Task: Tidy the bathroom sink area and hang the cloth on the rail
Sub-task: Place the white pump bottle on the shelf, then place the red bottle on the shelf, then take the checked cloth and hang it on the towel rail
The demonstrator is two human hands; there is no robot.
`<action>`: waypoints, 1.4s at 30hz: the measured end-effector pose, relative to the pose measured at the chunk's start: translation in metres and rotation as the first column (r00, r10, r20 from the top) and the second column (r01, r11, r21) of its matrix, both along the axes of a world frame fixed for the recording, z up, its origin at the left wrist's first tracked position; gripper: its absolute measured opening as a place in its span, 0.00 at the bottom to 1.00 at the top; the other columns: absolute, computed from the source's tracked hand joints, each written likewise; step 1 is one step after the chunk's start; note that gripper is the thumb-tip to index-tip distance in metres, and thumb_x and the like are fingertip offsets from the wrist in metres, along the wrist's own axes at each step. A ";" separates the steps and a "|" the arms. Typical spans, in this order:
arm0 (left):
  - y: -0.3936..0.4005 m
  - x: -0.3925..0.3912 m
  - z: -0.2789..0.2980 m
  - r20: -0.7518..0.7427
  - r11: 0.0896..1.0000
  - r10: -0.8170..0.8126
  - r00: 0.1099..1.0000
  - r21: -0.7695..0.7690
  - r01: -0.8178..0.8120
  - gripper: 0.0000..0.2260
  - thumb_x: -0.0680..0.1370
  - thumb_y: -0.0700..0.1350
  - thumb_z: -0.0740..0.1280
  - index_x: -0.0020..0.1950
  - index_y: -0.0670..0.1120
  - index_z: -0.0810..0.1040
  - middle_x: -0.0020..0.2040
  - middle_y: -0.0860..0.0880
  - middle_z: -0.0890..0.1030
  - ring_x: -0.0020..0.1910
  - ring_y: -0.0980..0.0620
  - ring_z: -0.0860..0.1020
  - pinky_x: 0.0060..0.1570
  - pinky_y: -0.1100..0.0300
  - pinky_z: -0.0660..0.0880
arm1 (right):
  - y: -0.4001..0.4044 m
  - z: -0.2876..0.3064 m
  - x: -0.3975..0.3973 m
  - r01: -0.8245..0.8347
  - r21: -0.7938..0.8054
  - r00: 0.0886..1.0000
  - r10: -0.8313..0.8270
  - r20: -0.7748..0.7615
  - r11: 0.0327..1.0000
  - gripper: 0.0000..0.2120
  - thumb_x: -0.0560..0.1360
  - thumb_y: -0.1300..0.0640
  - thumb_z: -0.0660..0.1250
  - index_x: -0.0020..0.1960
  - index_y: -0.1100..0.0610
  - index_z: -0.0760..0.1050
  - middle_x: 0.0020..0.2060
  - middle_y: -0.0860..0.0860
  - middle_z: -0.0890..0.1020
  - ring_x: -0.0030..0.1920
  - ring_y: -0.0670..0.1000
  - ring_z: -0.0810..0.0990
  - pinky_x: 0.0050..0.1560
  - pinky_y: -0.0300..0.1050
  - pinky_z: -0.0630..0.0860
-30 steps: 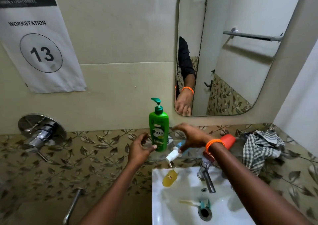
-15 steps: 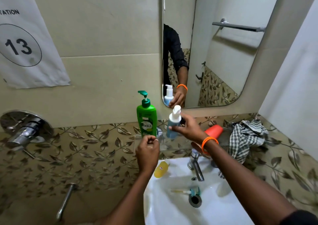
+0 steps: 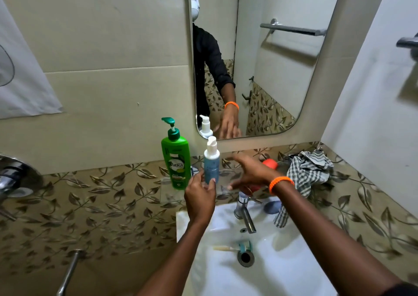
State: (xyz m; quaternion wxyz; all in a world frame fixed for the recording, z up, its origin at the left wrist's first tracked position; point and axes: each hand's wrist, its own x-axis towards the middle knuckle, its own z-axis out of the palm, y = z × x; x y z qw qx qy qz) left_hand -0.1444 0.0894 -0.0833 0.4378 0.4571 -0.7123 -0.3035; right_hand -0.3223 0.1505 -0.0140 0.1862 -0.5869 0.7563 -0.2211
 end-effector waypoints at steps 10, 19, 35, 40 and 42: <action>0.033 -0.039 -0.001 0.164 0.988 -0.141 0.976 -0.046 0.151 0.10 0.77 0.37 0.68 0.56 0.46 0.82 0.52 0.47 0.84 0.49 0.46 0.82 0.47 0.54 0.80 | 0.049 -0.047 -0.024 -0.103 -0.003 0.695 0.070 -0.715 0.995 0.20 0.79 0.53 0.66 0.70 0.44 0.72 0.71 0.46 0.77 0.71 0.55 0.72 0.66 0.61 0.67; 0.025 -0.084 0.020 0.083 0.954 -0.298 0.951 0.066 0.293 0.16 0.72 0.42 0.75 0.60 0.49 0.84 0.50 0.45 0.88 0.47 0.45 0.86 0.46 0.54 0.82 | 0.038 0.030 -0.040 0.163 -0.260 0.840 0.005 0.542 0.952 0.21 0.72 0.69 0.76 0.60 0.51 0.78 0.52 0.47 0.86 0.51 0.39 0.84 0.52 0.31 0.80; 0.047 -0.081 -0.001 0.036 0.985 -0.153 0.988 0.086 0.150 0.33 0.75 0.43 0.77 0.78 0.42 0.69 0.66 0.40 0.81 0.60 0.41 0.82 0.59 0.51 0.80 | 0.062 0.010 -0.068 0.279 -0.158 0.822 -0.150 0.549 0.947 0.38 0.65 0.60 0.83 0.71 0.52 0.72 0.67 0.52 0.79 0.65 0.49 0.79 0.63 0.41 0.78; 0.086 -0.070 -0.014 -0.048 0.982 -0.181 0.982 0.054 0.183 0.22 0.76 0.44 0.74 0.68 0.44 0.72 0.59 0.45 0.76 0.50 0.45 0.81 0.51 0.52 0.81 | 0.101 -0.037 -0.084 0.804 -0.346 0.567 -0.799 0.199 0.484 0.16 0.70 0.47 0.77 0.48 0.57 0.78 0.43 0.56 0.83 0.47 0.61 0.83 0.46 0.50 0.80; 0.100 -0.071 -0.018 -0.029 0.970 -0.241 0.970 0.019 0.242 0.17 0.76 0.44 0.74 0.62 0.46 0.74 0.53 0.49 0.76 0.46 0.48 0.80 0.47 0.55 0.80 | 0.102 -0.052 -0.082 0.826 -0.166 0.546 -0.838 -0.001 0.538 0.22 0.71 0.45 0.75 0.56 0.58 0.76 0.54 0.60 0.80 0.55 0.64 0.81 0.54 0.53 0.79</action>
